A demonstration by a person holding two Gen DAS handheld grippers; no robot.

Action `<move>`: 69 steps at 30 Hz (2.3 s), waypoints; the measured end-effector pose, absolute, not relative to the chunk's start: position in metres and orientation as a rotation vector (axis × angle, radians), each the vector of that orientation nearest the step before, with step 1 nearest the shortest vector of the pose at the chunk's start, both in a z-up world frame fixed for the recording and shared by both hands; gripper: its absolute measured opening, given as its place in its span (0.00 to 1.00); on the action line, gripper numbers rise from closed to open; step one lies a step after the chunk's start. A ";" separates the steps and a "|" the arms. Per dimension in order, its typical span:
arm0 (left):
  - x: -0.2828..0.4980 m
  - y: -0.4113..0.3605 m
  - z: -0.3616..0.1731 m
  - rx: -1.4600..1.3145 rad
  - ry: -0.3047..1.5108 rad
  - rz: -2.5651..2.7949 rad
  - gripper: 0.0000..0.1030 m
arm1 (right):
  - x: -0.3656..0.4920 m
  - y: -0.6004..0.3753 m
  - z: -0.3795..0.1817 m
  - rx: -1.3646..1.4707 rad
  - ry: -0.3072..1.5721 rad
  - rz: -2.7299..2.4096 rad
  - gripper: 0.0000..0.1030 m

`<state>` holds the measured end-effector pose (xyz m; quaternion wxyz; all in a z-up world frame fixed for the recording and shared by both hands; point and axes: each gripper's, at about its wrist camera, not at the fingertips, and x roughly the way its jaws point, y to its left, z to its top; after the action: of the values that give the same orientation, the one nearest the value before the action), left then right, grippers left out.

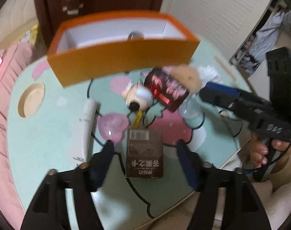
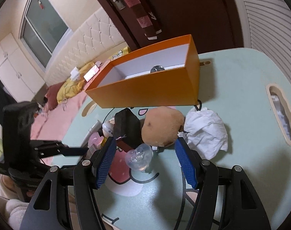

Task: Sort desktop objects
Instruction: 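Lift the brown packet out with the left gripper and set it on the table, then reach the right gripper into the box and grasp the round metal item, then set the metal item by the glass ball with the right gripper while the left reaches into the box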

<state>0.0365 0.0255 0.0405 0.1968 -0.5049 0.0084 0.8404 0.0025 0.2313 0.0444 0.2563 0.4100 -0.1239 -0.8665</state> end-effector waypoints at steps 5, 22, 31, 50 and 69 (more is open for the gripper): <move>0.035 0.002 0.068 -1.216 -0.021 2.544 0.90 | 0.003 0.226 0.066 1.051 -0.246 -2.390 0.63; 0.032 -0.053 0.038 -1.167 -0.200 2.779 0.92 | -0.174 0.137 0.085 1.521 0.134 -2.307 0.63; 0.032 -0.066 0.035 -1.132 -0.320 2.743 0.92 | -0.206 0.113 0.051 1.717 0.309 -2.190 0.31; 0.033 -0.071 0.038 -1.104 -0.484 2.742 0.92 | -0.048 0.206 0.129 1.292 0.036 -2.278 0.31; -0.102 0.086 0.116 -1.182 -0.001 2.368 0.70 | 0.012 0.244 0.066 1.062 -0.175 -2.562 0.65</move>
<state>-0.1018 0.0862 0.1159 0.2447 -0.4330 -0.0004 0.8675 0.0123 0.2440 0.0656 0.1804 0.3759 -0.0618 -0.9068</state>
